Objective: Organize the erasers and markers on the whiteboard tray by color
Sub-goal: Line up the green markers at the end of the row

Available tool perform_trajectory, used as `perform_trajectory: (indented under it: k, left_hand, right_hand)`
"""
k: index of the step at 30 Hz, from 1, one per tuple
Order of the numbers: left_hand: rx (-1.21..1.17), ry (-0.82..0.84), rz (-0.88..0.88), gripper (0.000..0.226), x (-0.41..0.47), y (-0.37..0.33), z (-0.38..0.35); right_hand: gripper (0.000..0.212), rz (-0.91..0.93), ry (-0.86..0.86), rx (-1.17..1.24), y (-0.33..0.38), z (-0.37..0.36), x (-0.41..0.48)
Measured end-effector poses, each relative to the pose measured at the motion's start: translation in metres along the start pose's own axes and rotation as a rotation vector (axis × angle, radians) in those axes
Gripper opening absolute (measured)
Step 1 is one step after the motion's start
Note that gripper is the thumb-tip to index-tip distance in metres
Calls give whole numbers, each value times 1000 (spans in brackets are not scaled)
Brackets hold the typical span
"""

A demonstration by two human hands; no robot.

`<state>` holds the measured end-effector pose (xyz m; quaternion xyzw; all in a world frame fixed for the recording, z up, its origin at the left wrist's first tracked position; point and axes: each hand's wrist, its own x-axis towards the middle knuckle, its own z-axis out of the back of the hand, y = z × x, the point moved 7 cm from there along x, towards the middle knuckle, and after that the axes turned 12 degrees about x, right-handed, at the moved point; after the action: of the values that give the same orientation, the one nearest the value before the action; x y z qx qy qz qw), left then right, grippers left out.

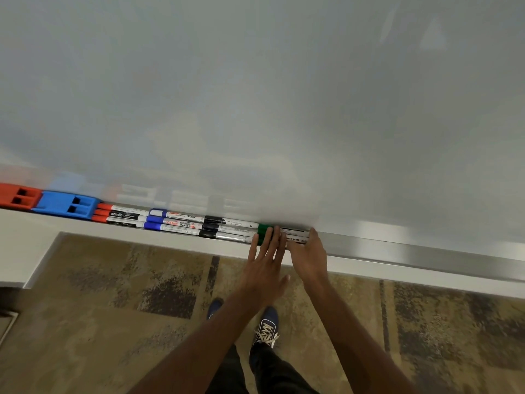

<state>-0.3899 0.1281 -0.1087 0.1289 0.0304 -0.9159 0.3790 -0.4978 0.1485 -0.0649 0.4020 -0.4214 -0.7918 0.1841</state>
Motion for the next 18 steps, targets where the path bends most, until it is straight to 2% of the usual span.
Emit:
perform_trajectory:
  k: [4,14,18]
  left_hand:
    - [29,-5,1,92,-1,2,-4]
    - [23,-9,-14,91,0,6,-6]
    - [-107,-52,10,85,-4,12,9]
  right_hand:
    - [67,-42,26,-45,-4,1,0]
    - [56,-24,62,-11,-6,14,-4]
    - [54,-6,72,-5,-8,19,-3]
